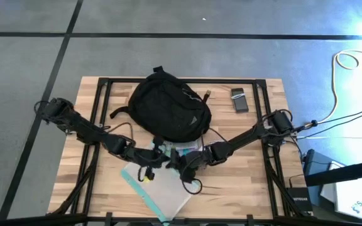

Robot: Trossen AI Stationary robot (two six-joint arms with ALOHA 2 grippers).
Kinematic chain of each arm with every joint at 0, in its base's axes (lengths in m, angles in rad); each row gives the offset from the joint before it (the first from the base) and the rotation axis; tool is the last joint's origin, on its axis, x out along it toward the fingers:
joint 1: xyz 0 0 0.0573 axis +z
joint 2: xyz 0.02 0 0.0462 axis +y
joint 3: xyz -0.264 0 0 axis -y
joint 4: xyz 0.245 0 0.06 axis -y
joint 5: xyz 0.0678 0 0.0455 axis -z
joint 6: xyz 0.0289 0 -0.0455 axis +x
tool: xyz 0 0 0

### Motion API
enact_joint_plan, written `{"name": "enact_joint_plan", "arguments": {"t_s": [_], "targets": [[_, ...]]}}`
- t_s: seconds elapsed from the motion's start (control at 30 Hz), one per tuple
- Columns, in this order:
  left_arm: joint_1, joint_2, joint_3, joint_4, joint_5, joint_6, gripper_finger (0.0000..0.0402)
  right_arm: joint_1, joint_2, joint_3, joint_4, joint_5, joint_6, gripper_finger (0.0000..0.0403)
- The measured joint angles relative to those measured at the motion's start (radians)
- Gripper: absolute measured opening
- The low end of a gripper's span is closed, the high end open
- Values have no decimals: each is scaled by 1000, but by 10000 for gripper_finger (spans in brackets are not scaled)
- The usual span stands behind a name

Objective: Unpack backpack
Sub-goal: Put the scented candle into the blue zip bag

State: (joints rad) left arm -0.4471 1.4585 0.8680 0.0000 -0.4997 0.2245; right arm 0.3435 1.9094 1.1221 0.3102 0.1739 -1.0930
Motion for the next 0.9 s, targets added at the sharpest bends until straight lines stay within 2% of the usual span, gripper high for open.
{"name": "enact_joint_plan", "arguments": {"t_s": [0.07,0.17,0.33,0.57,0.77,0.9], "targets": [[-24,-52,0,-22,-138,14,0,0,-25,-1,-36,65,8,1],[-67,-120,0,-31,-244,34,0,-5,-87,-2,-58,165,44,1],[-135,-194,2,-34,-326,38,0,-34,-203,-2,-23,337,175,0],[-189,-205,2,-36,-402,44,0,-118,-307,-2,79,400,199,0],[-204,-204,2,-43,-432,24,0,-225,-322,-2,20,587,120,0],[-222,-204,2,-43,-457,46,0,-242,-323,-1,32,635,86,0]]}}
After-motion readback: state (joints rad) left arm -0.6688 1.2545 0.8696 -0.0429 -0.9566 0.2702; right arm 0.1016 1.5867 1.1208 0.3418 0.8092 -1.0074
